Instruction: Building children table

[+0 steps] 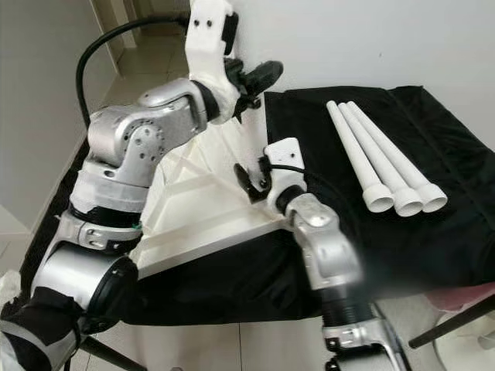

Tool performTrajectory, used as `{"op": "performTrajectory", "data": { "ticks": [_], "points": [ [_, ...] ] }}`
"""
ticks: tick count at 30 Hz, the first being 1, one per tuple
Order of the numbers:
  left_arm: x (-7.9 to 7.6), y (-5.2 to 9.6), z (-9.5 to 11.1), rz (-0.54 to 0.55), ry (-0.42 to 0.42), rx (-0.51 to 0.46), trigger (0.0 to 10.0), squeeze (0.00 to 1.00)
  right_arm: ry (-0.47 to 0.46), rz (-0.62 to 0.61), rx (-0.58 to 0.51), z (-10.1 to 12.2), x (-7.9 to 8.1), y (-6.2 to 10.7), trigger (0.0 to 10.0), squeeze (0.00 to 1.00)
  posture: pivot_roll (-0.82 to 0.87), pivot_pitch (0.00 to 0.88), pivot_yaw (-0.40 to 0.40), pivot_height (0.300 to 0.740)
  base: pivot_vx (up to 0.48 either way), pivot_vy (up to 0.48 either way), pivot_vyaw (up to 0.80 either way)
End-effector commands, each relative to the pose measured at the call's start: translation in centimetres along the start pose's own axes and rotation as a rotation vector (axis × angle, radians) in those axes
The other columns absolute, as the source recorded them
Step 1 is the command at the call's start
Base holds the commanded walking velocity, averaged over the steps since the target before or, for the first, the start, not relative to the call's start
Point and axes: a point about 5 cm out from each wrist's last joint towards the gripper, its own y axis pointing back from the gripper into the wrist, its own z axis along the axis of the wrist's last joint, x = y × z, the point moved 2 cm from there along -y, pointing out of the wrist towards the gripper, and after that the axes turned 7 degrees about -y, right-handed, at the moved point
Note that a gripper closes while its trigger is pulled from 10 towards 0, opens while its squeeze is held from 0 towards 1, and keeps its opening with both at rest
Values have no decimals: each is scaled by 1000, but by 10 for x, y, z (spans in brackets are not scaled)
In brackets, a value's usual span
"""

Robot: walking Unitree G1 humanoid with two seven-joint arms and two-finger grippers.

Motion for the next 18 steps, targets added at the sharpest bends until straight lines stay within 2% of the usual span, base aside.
{"op": "performTrajectory", "data": {
  "ticks": [1,4,11,13,18],
  "points": [
    [-1,0,9,25,-39,-33,10000,0,23,-63,3,0,-2,-5,10000,0,-116,9,95,740,0,0,0],
    [0,-1,10,43,-55,-32,10000,0,31,-130,-5,0,-2,-11,10000,0,-116,8,97,740,0,0,0],
    [-1,-3,9,49,-54,-28,10000,0,18,-182,-34,6,-4,-19,10000,0,-113,4,96,740,0,0,0],
    [-4,-5,9,44,-59,-27,10000,0,19,-215,-66,13,-7,-23,10000,0,-114,1,95,740,0,0,0],
    [-10,-8,9,29,-67,-30,10000,0,24,-209,-99,21,-6,-27,10000,0,-114,1,95,740,0,0,0]
  ]
}}
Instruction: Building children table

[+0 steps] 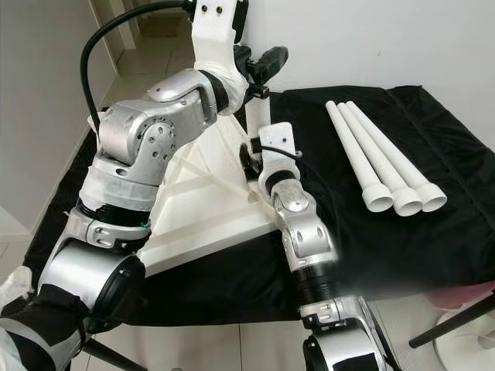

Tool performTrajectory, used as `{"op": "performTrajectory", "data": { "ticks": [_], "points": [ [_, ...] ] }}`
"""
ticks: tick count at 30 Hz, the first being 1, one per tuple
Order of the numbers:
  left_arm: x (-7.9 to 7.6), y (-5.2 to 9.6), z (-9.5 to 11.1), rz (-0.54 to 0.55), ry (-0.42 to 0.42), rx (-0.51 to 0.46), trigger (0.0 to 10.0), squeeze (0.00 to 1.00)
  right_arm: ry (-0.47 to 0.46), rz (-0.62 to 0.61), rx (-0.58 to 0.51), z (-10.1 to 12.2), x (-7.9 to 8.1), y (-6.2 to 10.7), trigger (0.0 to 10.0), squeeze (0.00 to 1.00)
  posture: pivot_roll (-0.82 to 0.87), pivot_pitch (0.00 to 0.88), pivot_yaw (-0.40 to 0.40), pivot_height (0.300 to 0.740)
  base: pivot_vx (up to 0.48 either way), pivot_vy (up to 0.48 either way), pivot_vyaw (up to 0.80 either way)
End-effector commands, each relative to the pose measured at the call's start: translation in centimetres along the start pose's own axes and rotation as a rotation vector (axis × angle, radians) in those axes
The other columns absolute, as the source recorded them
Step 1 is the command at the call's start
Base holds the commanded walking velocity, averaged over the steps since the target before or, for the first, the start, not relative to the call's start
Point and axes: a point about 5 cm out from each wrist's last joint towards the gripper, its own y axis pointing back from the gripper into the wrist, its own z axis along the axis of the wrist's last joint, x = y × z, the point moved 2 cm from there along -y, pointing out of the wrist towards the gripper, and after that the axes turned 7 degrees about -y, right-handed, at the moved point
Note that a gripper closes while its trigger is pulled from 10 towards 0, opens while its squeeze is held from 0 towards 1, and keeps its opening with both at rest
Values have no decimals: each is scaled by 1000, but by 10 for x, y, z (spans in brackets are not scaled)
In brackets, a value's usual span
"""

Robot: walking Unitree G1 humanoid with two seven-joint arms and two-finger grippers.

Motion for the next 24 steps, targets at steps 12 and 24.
{"op": "performTrajectory", "data": {
  "ticks": [12,24],
  "points": [
    [-12,-14,-4,-17,-19,-19,10000,0,0,13,-3,-4,7,-3,4706,0,-111,0,89,740,0,0,0],
    [-14,-21,-12,-7,-22,-19,10000,0,-8,60,8,-8,13,-2,0,0,-109,0,86,740,0,0,0]
  ]
}}
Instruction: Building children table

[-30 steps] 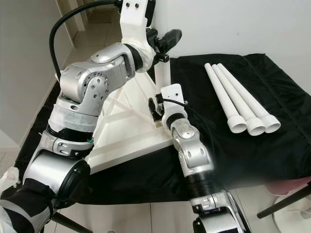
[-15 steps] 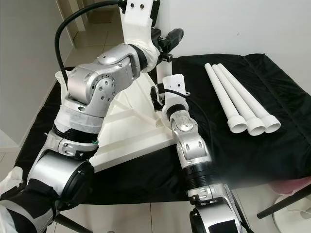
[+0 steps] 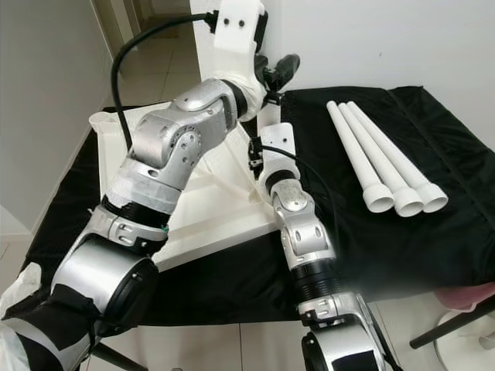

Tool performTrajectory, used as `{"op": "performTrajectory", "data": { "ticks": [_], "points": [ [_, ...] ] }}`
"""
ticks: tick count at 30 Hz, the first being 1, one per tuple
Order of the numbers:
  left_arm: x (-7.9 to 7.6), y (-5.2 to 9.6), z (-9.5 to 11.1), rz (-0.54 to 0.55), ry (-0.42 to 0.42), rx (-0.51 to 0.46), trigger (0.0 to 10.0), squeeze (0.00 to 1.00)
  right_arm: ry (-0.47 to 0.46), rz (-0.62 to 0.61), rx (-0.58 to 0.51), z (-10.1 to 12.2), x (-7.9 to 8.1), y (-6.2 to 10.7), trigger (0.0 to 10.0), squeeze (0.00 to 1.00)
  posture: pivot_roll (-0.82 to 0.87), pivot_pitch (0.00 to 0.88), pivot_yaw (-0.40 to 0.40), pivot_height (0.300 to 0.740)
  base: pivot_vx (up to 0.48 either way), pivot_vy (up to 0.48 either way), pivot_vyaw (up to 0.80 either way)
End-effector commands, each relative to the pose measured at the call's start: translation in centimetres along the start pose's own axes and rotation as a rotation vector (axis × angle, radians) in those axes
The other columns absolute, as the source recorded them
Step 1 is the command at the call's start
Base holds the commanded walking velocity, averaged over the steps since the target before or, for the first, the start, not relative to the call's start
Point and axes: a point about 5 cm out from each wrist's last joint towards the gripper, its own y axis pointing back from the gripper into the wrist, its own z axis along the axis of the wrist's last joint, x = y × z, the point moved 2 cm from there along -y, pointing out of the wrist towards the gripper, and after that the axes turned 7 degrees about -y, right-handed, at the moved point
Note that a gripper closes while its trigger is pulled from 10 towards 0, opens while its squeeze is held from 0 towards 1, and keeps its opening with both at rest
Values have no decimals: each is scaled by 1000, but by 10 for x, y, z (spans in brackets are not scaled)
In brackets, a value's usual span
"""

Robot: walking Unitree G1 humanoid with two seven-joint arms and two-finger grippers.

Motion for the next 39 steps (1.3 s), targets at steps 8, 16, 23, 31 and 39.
{"op": "performTrajectory", "data": {
  "ticks": [8,16,23,31,39],
  "points": [
    [-10,-2,4,-69,1,-54,10000,1000,-58,25,-23,5,8,-2,10000,0,-110,0,87,740,0,0,0],
    [-14,-1,4,-95,36,-77,10000,1000,-107,9,-26,7,3,-2,10000,0,-110,0,87,740,0,0,0],
    [-1,16,18,-115,33,-156,10000,0,-161,-45,-36,7,-8,-1,10000,0,-108,0,87,740,0,0,0],
    [7,28,29,-96,26,-220,10000,0,-177,-84,-47,8,-17,0,10000,0,-105,0,85,740,0,0,0],
    [15,34,26,-54,36,-237,10000,0,-176,-132,-89,13,-31,3,10000,0,-108,0,89,740,0,0,0]
  ]
}}
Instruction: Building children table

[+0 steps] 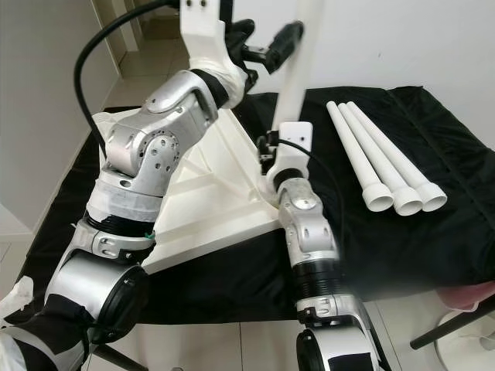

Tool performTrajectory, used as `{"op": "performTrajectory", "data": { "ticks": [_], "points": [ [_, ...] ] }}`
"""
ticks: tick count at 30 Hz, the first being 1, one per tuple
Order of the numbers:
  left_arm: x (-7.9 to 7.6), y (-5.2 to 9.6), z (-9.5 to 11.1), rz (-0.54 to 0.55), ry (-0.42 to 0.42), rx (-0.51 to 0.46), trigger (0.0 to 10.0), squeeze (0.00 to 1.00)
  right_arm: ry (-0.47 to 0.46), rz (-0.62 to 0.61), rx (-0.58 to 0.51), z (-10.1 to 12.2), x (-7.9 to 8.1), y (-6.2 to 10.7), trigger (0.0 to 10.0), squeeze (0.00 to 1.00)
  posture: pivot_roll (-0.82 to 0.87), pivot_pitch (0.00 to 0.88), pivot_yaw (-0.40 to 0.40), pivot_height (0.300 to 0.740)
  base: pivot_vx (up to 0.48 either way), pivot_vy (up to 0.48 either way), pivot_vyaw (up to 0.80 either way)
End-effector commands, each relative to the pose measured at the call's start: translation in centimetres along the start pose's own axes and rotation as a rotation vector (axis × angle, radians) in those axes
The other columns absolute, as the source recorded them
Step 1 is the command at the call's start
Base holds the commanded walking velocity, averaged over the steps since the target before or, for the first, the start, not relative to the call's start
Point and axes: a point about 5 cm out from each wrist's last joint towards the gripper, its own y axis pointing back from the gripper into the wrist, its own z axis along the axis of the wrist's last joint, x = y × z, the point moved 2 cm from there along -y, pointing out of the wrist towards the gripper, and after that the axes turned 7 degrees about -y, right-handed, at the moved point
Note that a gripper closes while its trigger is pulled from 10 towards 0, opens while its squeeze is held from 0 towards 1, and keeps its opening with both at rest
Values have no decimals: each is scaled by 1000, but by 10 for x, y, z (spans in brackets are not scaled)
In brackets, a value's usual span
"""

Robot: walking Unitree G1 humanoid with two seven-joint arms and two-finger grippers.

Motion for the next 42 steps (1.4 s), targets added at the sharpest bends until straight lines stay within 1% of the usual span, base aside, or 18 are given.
{"op": "performTrajectory", "data": {
  "ticks": [1,2,3,6,8,16,18,19,20,22,23,26,30,34,36,40,41,42],
  "points": [
    [-2,6,0,-74,-10,-16,10000,0,-5,8,-45,8,2,1,10000,0,-108,0,89,740,0,0,0],
    [3,9,-3,-53,-6,-13,10000,0,0,5,-50,8,0,2,10000,0,-109,0,89,740,0,0,0],
    [3,9,-3,-53,-6,-13,10000,0,0,5,-50,8,0,2,10000,0,-109,0,89,740,0,0,0],
    [12,15,-9,-11,6,-3,10000,0,5,-12,-52,8,-5,3,10000,0,-111,0,89,740,0,0,0],
    [15,18,-15,10,10,8,10000,0,4,-27,-49,7,-9,5,10000,0,-112,0,87,740,0,0,0],
    [16,26,-33,26,-5,62,10000,0,23,-33,-46,2,-15,13,10000,0,-111,8,86,740,0,0,0],
    [18,33,-45,42,-32,99,10000,0,33,-29,-35,-3,-16,18,10000,0,-113,10,96,740,0,0,0],
    [18,33,-45,42,-32,99,10000,0,33,-29,-35,-3,-16,18,10000,0,-113,10,96,740,0,0,0],
    [17,38,-52,40,-67,122,10000,0,44,-24,-31,-5,-16,21,10000,0,-114,13,98,740,0,0,0],
    [17,38,-52,40,-67,122,10000,0,44,-24,-31,-5,-16,21,10000,0,-114,13,98,740,0,0,0],
    [16,42,-57,39,-77,131,10000,0,55,-15,-31,-7,-16,24,10000,0,-114,14,100,740,0,0,0],
    [15,45,-59,41,-70,132,10000,0,62,-7,-28,-9,-16,27,10000,0,-114,14,100,740,0,0,0],
    [12,55,-70,43,-84,134,10000,0,59,-1,-19,-15,-14,32,10000,0,-112,12,101,740,0,0,0],
    [11,58,-73,43,-87,138,10000,0,60,0,-19,-16,-13,33,10000,0,-112,12,101,740,0,0,0],
    [8,65,-81,31,-91,142,10000,0,79,14,-20,-17,-12,34,10000,0,-112,11,100,740,0,0,0],
    [7,71,-88,25,-93,151,10000,0,88,20,-20,-18,-12,35,10000,0,-105,7,98,740,0,0,0],
    [5,81,-99,10,-101,178,10000,0,98,30,-31,-17,-13,35,10000,0,-107,4,99,740,0,0,0],
    [5,81,-99,10,-101,178,10000,0,98,30,-31,-17,-13,35,10000,0,-107,4,99,740,0,0,0]
  ]
}}
